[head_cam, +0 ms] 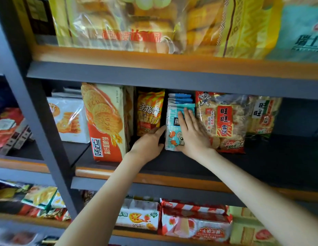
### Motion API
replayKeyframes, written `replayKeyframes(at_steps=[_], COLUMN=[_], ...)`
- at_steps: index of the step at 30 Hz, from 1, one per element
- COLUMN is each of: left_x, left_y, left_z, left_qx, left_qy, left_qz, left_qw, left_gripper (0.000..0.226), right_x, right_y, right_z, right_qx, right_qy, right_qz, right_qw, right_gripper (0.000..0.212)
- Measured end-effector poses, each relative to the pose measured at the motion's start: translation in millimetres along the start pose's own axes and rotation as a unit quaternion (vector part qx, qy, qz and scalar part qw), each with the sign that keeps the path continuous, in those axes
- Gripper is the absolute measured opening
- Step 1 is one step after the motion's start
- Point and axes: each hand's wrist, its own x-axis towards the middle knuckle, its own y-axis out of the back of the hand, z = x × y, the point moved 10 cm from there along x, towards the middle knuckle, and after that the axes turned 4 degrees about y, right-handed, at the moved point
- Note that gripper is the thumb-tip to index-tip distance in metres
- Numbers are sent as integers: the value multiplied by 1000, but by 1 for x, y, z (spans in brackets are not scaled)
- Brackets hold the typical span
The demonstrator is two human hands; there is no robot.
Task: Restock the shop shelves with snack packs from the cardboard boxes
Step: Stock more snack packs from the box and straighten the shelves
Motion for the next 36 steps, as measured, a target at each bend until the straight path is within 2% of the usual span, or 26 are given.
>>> replayKeyframes(at_steps=[6, 9, 11, 15, 18, 20, 22, 26, 29, 32, 36], left_x=[-15, -43, -72, -160, -241, -298, -361, -513, -619, -711, -817], left_y=[3, 14, 27, 45, 40, 21, -16, -99, -159, -209, -267], left_z=[5, 1, -3, -28, -63, -97, -135, -192, -213, -235, -271], left_qx=[-2, -33, -81, -154, -113, -103, -109, -177, -212, -227, -272], left_qy=[19, 40, 37, 82, 202, 317, 454, 652, 744, 809, 861], left_qz=[38, 85, 153, 292, 364, 362, 310, 255, 210, 165, 166], left_qw=[999, 995, 984, 940, 902, 871, 828, 691, 597, 516, 396], left_gripper=[59, 48, 38, 28, 23, 20, 18, 24, 29, 31, 31], right_x=[-5, -20, -40, -92, -124, -144, -166, -219, -258, -304, -370], right_y=[6, 19, 35, 58, 37, 12, -20, -99, -151, -196, -256], right_z=[-6, -20, -44, -112, -181, -230, -280, -386, -458, -533, -640], right_qx=[10, 68, 121, 302, 408, 467, 505, 464, 414, 367, 314], right_qy=[-10, 4, 43, 149, 233, 271, 298, 343, 354, 378, 407], right_qz=[38, 37, 68, 155, 103, 33, -64, -259, -344, -418, -497], right_qw=[999, 997, 989, 929, 877, 841, 807, 775, 765, 740, 700], right_gripper=[117, 102, 87, 58, 51, 47, 42, 41, 45, 45, 44])
